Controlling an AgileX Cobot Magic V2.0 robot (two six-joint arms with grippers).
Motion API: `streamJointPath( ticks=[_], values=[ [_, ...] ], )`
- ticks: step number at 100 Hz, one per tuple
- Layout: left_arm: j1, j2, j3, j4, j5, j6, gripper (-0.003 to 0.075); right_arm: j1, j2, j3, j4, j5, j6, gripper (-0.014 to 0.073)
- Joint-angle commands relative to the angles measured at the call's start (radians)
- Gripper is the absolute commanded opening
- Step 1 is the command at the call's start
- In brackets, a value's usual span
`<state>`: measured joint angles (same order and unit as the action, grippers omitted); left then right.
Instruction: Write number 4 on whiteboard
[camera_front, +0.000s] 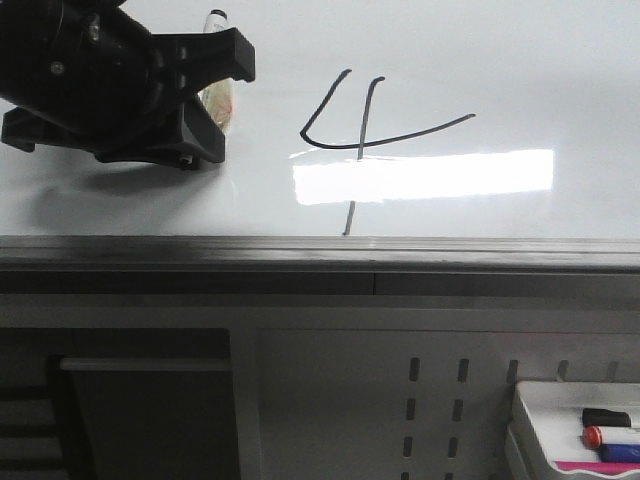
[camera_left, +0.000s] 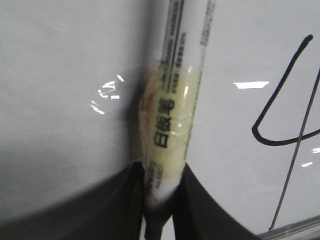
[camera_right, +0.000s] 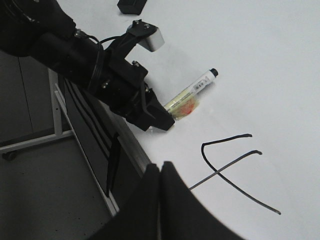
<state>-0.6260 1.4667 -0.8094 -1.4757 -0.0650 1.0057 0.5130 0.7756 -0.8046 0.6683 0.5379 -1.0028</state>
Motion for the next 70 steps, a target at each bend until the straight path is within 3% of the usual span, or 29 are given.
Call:
streamJointPath(
  ticks=[1, 12, 31, 58, 70],
  values=[
    [0.005, -0.005, -0.023, -0.008, -0.083, -0.007, -0.0016, -0.008, -0.006, -0.023, 0.029, -0.039, 0.001, -0.0064],
    [0.005, -0.005, -0.023, -0.008, -0.083, -0.007, 0.003, -0.008, -0.006, -0.023, 0.035, -0.039, 0.008, -0.0064],
    [0.005, -0.005, -0.023, -0.014, -0.087, -0.007, 0.0189, -0.008, -0.006, -0.023, 0.035, -0.039, 0.008, -0.0064],
    [0.005, -0.005, -0.023, -0.014, -0.089, -0.007, 0.0204, -0.008, -0.006, -0.023, 0.035, -0.039, 0.01, -0.0064],
    [0.005, -0.005, -0.023, -0.014, -0.089, -0.007, 0.0256, -0.008, -0.006, -0.023, 0.035, -0.039, 0.011, -0.0064]
  ],
)
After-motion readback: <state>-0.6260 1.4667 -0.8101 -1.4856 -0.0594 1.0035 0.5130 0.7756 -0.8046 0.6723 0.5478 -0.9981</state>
